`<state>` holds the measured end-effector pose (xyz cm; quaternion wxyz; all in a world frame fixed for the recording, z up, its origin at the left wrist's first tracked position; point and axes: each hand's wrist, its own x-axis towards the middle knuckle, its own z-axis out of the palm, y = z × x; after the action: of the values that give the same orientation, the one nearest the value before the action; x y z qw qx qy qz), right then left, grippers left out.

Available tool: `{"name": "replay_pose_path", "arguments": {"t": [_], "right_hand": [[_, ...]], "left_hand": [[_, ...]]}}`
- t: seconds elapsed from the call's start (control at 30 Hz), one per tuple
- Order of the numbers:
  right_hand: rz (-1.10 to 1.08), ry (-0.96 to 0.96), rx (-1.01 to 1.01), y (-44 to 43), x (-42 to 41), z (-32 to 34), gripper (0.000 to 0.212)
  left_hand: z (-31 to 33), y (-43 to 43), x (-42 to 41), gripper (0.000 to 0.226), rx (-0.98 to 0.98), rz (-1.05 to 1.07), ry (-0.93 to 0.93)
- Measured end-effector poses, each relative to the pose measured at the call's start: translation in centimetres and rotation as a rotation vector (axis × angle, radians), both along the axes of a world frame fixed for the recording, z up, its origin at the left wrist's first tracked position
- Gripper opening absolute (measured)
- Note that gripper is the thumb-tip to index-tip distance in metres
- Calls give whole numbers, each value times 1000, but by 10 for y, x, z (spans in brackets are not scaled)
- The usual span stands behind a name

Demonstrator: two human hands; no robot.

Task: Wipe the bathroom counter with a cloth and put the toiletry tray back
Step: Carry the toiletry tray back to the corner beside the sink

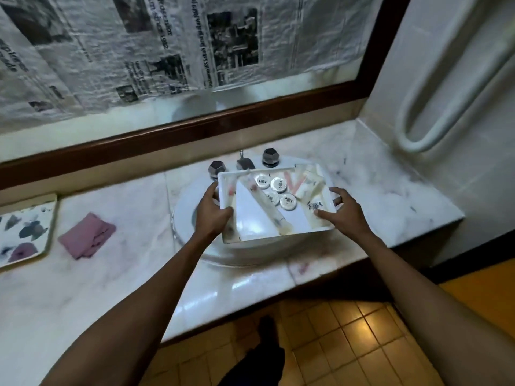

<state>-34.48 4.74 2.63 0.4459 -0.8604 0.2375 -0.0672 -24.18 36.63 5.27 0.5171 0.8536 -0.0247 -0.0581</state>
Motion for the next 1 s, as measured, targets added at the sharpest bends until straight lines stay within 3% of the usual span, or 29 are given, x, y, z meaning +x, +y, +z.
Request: {"name": "replay_pose_path", "arguments": {"t": [0.3,0.43,0.57,0.77,0.93,1.0], "right_hand": [[-86,-39,-9,-96,69,19,75],[-78,2,52,-122,85,25,98],[-87,47,87,-144,101,28,137],[39,119,28,-191,134,14,138],[64,200,-35,-237,172,-4,152],[88,202,-8,-254,187,-8,145]], "left_hand": [[11,-109,100,71,-16,-159,-28],[17,-147,135,82,31,-175,9],[24,-182,157,66,67,-202,27],[6,-231,196,73,107,-170,73],[-4,-274,211,68,103,-117,168],[-11,-289,218,66,120,-103,192]]}}
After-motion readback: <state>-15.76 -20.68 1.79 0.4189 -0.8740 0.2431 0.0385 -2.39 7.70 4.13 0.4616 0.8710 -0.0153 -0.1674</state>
